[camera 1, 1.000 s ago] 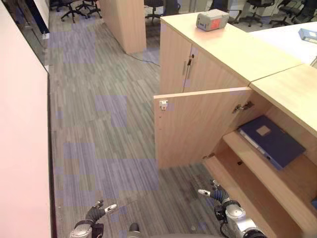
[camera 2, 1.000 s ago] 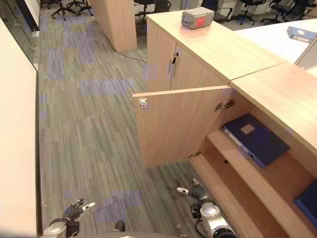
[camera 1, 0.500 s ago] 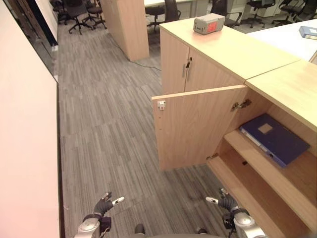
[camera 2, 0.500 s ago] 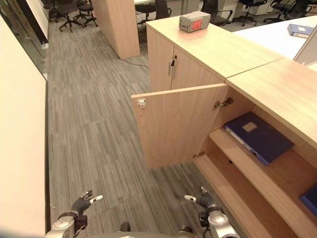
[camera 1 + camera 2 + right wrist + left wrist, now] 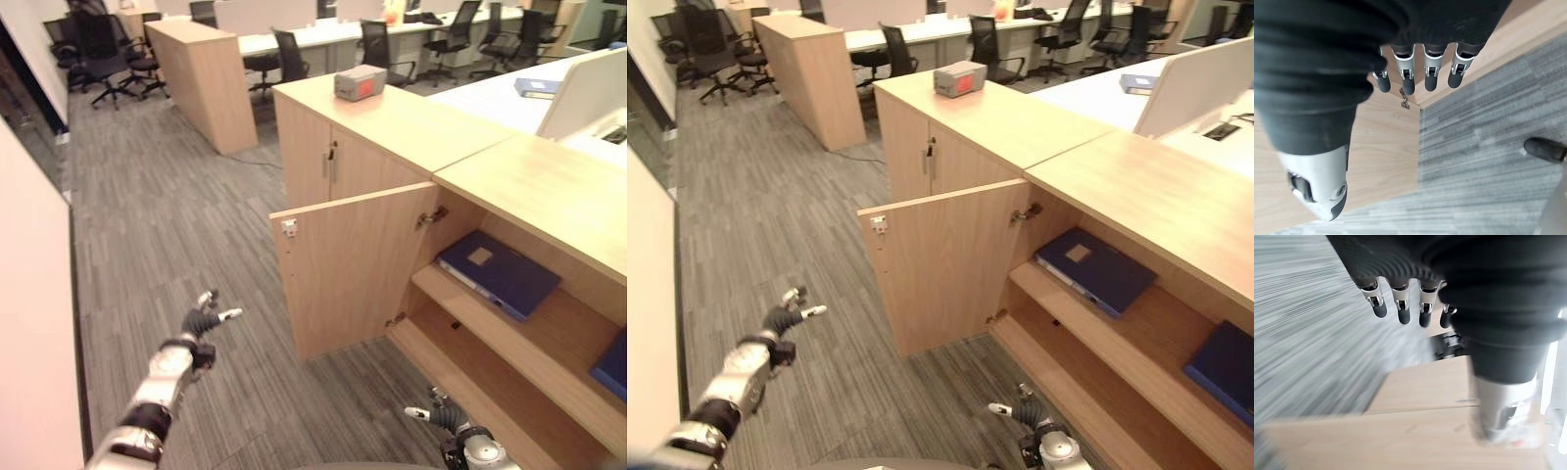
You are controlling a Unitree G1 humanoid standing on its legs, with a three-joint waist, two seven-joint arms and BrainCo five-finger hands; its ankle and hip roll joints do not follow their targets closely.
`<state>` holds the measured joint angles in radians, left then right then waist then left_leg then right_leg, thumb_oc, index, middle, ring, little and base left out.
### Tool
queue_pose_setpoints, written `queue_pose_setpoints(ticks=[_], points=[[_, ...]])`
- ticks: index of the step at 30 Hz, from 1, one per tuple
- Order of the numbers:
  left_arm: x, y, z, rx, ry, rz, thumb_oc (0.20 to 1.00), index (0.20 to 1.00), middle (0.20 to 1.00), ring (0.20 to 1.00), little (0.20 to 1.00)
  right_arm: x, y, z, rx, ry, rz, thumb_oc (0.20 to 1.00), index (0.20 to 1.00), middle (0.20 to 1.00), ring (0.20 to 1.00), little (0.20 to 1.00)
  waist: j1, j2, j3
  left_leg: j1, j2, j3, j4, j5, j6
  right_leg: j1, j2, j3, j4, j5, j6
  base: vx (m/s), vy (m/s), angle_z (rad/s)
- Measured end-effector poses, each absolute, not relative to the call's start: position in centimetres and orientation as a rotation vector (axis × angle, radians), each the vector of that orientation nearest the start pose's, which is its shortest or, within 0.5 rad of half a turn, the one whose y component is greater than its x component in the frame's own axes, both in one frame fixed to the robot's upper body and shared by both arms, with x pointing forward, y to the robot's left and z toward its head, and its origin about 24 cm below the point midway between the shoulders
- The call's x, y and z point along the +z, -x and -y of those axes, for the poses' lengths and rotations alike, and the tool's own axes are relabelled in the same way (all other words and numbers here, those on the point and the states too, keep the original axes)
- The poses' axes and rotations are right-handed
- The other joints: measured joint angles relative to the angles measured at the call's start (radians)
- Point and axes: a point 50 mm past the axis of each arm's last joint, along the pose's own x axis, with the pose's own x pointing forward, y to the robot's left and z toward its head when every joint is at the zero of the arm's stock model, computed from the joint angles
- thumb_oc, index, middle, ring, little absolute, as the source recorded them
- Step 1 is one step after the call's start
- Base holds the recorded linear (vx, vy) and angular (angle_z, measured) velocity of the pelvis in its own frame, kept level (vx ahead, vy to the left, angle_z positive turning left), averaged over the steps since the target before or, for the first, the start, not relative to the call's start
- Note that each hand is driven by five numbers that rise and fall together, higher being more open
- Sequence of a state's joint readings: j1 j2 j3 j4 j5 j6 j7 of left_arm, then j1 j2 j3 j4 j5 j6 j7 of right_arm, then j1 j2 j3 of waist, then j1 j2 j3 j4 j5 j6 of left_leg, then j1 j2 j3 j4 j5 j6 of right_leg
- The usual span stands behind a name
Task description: Put the empty folder in the office cabinet
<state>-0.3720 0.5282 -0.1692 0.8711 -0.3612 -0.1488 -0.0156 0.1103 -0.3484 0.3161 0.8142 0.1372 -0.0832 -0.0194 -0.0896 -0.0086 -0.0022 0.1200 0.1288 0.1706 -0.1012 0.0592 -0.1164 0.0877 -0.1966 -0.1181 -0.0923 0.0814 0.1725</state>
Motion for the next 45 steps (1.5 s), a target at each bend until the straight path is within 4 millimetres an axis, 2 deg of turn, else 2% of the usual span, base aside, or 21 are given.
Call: queue_pose_setpoints(ticks=[2, 5, 8, 12, 16, 23, 33, 36, 39, 41, 43, 45], points=[[1.8, -30.9, -28.5, 0.147, -0.226, -0.282, 1.0, 1.0, 1.0, 1.0, 1.0, -13.0, -12.8, 22.5, 0.083, 0.315, -0.887, 1.0, 1.0, 1.0, 1.0, 1.0, -0.011, 0.0, -0.004, -0.003, 0.0, 0.007, 0.0, 0.0, -0.001, -0.006, 0.0, 0.005, 0.0, 0.001, 0.002, 0.02, -0.014, -0.08], [3.1, -32.3, -27.5, 0.104, -0.249, -0.241, 1.0, 1.0, 1.0, 1.0, 1.0, -12.9, -12.8, 22.7, 0.082, 0.32, -0.888, 1.0, 1.0, 1.0, 1.0, 1.0, -0.022, -0.001, -0.007, -0.004, 0.0, 0.019, 0.0, 0.0, 0.0, -0.017, 0.0, 0.022, 0.004, 0.009, 0.002, 0.0, -0.004, -0.16], [3.6, -32.9, -26.9, 0.079, -0.262, -0.226, 1.0, 1.0, 1.0, 1.0, 1.0, -12.9, -12.8, 22.7, 0.088, 0.319, -0.888, 1.0, 1.0, 1.0, 1.0, 1.0, -0.04, -0.002, -0.007, -0.004, -0.001, 0.021, 0.0, 0.0, 0.0, -0.02, 0.001, 0.024, 0.005, 0.017, -0.003, 0.0, 0.005, -0.04], [4.6, -33.9, -25.7, 0.035, -0.271, -0.195, 1.0, 1.0, 1.0, 1.0, 1.0, -12.9, -12.9, 22.7, 0.098, 0.317, -0.89, 1.0, 1.0, 1.0, 1.0, 1.0, -0.041, -0.006, -0.007, -0.005, -0.001, 0.042, 0.0, 0.0, 0.0, -0.035, 0.001, 0.044, 0.005, 0.022, 0.0, 0.01, 0.009, -0.13], [4.6, -34.4, -24.5, 0.004, -0.231, -0.186, 1.0, 1.0, 1.0, 1.0, 1.0, -13.0, -12.8, 22.7, 0.097, 0.317, -0.894, 1.0, 1.0, 1.0, 1.0, 1.0, -0.053, -0.014, -0.008, -0.003, -0.001, 0.047, 0.0, 0.0, 0.0, -0.037, 0.001, 0.049, 0.005, 0.025, -0.001, 0.0, 0.006, -0.05], [4.0, -34.5, -23.5, 0.013, -0.18, -0.199, 1.0, 1.0, 1.0, 1.0, 1.0, -13.0, -13.0, 22.5, 0.103, 0.316, -0.893, 1.0, 1.0, 1.0, 1.0, 1.0, -0.057, -0.031, -0.009, -0.009, -0.002, 0.06, 0.0, -0.001, -0.002, -0.05, 0.001, 0.056, 0.005, 0.023, 0.007, -0.01, 0.007, -0.02], [3.9, -34.7, -23.4, 0.013, -0.189, -0.212, 1.0, 1.0, 1.0, 1.0, 1.0, -13.2, -12.9, 21.7, 0.142, 0.321, -0.895, 1.0, 1.0, 1.0, 1.0, 1.0, -0.058, -0.058, -0.003, -0.008, -0.002, 0.065, 0.0, 0.0, 0.0, -0.052, 0.0, 0.059, 0.006, 0.029, 0.004, 0.0, 0.0, 0.0], [3.9, -34.7, -23.2, 0.001, -0.207, -0.21, 1.0, 1.0, 1.0, 1.0, 1.0, -13.2, -12.9, 21.7, 0.142, 0.321, -0.895, 1.0, 1.0, 1.0, 1.0, 1.0, -0.05, -0.06, -0.002, -0.008, -0.002, 0.065, 0.0, 0.0, 0.0, -0.051, 0.0, 0.059, 0.005, 0.029, 0.004, 0.0, 0.0, 0.0], [3.6, -34.5, -21.9, -0.051, -0.207, -0.2, 1.0, 1.0, 1.0, 1.0, 1.0, -13.3, -12.7, 21.7, 0.141, 0.319, -0.901, 1.0, 1.0, 1.0, 1.0, 1.0, -0.028, -0.063, 0.006, -0.009, -0.002, 0.061, 0.0, 0.0, -0.001, -0.05, -0.001, 0.054, 0.005, 0.029, 0.004, -0.02, 0.012, 0.03], [3.5, -34.2, -21.2, -0.093, -0.229, -0.192, 1.0, 1.0, 1.0, 1.0, 1.0, -13.3, -12.7, 21.6, 0.141, 0.317, -0.901, 1.0, 1.0, 1.0, 1.0, 1.0, -0.011, -0.065, 0.009, -0.01, -0.003, 0.057, 0.0, 0.0, 0.0, -0.048, -0.002, 0.052, 0.005, 0.029, 0.004, -0.02, 0.025, 0.06], [3.1, -33.0, -20.8, -0.143, -0.235, -0.175, 1.0, 1.0, 1.0, 1.0, 1.0, -13.2, -12.9, 21.7, 0.137, 0.315, -0.897, 1.0, 1.0, 1.0, 1.0, 1.0, -0.006, -0.062, 0.013, -0.008, -0.005, 0.043, 0.0, 0.0, 0.0, -0.035, -0.004, 0.044, 0.005, 0.029, 0.004, -0.03, 0.024, 0.13], [1.8, -30.9, -19.2, -0.325, -0.27, -0.201, 1.0, 1.0, 1.0, 1.0, 1.0, -13.3, -12.7, 21.8, 0.132, 0.311, -0.905, 1.0, 1.0, 1.0, 1.0, 1.0, 0.0, -0.06, 0.016, -0.01, -0.007, 0.036, 0.0, 0.001, 0.001, -0.032, -0.008, 0.031, 0.005, 0.029, 0.004, -0.03, 0.028, 0.18]])
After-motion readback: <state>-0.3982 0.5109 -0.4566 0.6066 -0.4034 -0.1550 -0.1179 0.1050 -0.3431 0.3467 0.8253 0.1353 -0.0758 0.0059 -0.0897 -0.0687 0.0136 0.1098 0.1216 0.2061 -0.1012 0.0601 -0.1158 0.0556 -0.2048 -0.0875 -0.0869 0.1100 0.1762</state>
